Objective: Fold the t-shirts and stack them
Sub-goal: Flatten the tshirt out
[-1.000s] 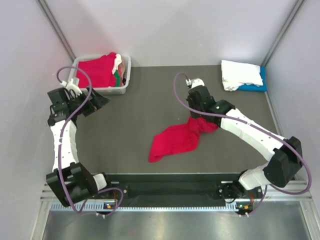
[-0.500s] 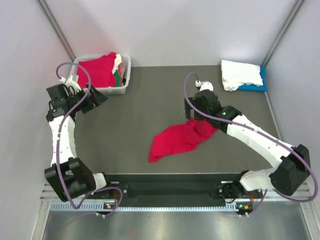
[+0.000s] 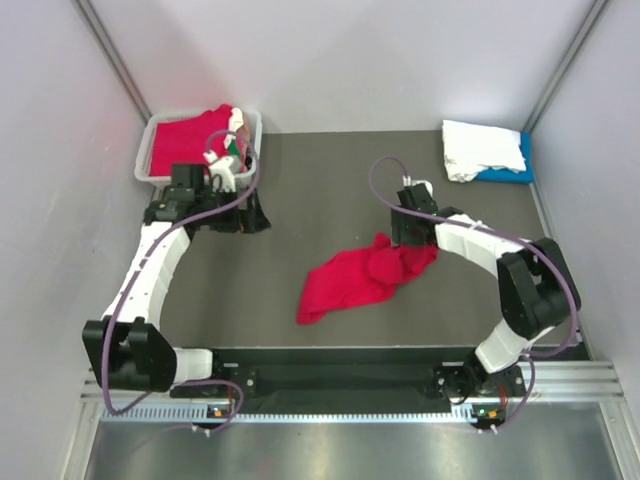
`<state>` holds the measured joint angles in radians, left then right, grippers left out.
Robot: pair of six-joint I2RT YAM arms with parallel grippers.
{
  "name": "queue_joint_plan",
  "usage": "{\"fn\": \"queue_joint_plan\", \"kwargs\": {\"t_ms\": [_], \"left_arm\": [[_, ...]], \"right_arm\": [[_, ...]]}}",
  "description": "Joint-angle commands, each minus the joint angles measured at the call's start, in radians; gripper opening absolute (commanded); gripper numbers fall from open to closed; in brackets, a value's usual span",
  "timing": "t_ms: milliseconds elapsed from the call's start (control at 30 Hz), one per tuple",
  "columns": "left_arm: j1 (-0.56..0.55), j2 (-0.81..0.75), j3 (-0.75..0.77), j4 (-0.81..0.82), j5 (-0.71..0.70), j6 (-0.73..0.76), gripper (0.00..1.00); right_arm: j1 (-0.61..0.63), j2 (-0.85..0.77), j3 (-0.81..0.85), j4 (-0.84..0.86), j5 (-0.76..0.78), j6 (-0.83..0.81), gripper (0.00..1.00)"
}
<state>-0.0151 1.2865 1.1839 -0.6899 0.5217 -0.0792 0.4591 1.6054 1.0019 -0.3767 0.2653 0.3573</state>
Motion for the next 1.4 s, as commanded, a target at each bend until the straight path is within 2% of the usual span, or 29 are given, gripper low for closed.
{"fn": "queue_joint_plan", "kwargs": {"t_ms": [0, 33, 67, 200, 233, 300, 333, 367, 400, 433, 500, 567, 600, 633, 700, 800, 967, 1100, 1233, 1367], "left_arm": [[-0.146, 0.033, -0.023, -0.077, -0.106, 0.096, 0.98], [-0.155, 0.028, -0.029, -0.076, -0.114, 0.098, 0.98], [-0.166, 0.027, -0.03, -0.077, -0.117, 0.099, 0.98], [-0.187, 0.04, -0.023, -0.088, -0.124, 0.096, 0.98], [-0.19, 0.051, -0.017, -0.092, -0.124, 0.096, 0.98], [-0.192, 0.063, 0.0, -0.095, -0.13, 0.098, 0.98], [-0.192, 0.074, 0.006, -0.1, -0.134, 0.098, 0.98], [-0.194, 0.077, 0.009, -0.099, -0.143, 0.096, 0.98], [-0.195, 0.08, 0.019, -0.1, -0.146, 0.098, 0.98], [-0.195, 0.083, 0.023, -0.099, -0.147, 0.096, 0.98], [-0.195, 0.083, 0.039, -0.097, -0.149, 0.093, 0.98], [-0.195, 0.079, 0.052, -0.097, -0.157, 0.087, 0.98], [-0.194, 0.077, 0.066, -0.097, -0.163, 0.085, 0.98], [-0.194, 0.073, 0.072, -0.097, -0.164, 0.084, 0.98], [-0.187, 0.071, 0.085, -0.099, -0.151, 0.084, 0.98], [-0.151, 0.073, 0.088, -0.1, -0.109, 0.045, 0.98], [-0.106, 0.089, 0.112, -0.106, -0.062, 0.035, 0.98], [-0.106, 0.157, 0.172, -0.134, -0.023, 0.042, 0.98], [-0.108, 0.16, 0.174, -0.152, -0.011, 0.042, 0.98], [-0.108, 0.106, 0.106, -0.106, -0.028, 0.041, 0.98]], "right_arm": [[-0.043, 0.038, 0.066, 0.05, -0.086, -0.027, 0.54], [-0.043, 0.013, 0.058, 0.051, -0.103, -0.023, 0.21], [-0.043, -0.008, 0.032, 0.053, -0.115, -0.015, 0.01], [-0.022, -0.159, -0.074, 0.007, -0.143, 0.044, 0.0], [-0.011, -0.239, -0.095, -0.014, -0.132, 0.051, 0.0], [0.053, -0.344, -0.172, -0.089, -0.086, 0.09, 0.0], [0.084, -0.461, -0.198, -0.118, -0.06, 0.113, 0.0], [0.151, -0.517, -0.244, -0.158, -0.035, 0.141, 0.0], [0.182, -0.569, -0.264, -0.197, 0.007, 0.205, 0.0], [0.211, -0.66, -0.284, -0.274, 0.027, 0.241, 0.1], [0.271, -0.731, -0.339, -0.336, 0.057, 0.325, 0.14], [0.341, -0.795, -0.359, -0.399, 0.083, 0.386, 0.23], [0.355, -0.8, -0.358, -0.418, 0.106, 0.435, 0.33], [0.357, -0.788, -0.353, -0.425, 0.106, 0.448, 0.6], [0.362, -0.756, -0.31, -0.394, 0.097, 0.436, 0.67], [0.375, -0.63, -0.231, -0.343, 0.153, 0.382, 1.0], [0.369, -0.469, -0.094, -0.249, 0.293, 0.212, 1.0], [0.362, -0.334, 0.004, -0.223, 0.336, 0.166, 1.0], [0.365, -0.349, -0.017, -0.199, 0.29, 0.177, 0.99], [0.363, -0.4, -0.081, -0.215, 0.272, 0.222, 0.85]]}}
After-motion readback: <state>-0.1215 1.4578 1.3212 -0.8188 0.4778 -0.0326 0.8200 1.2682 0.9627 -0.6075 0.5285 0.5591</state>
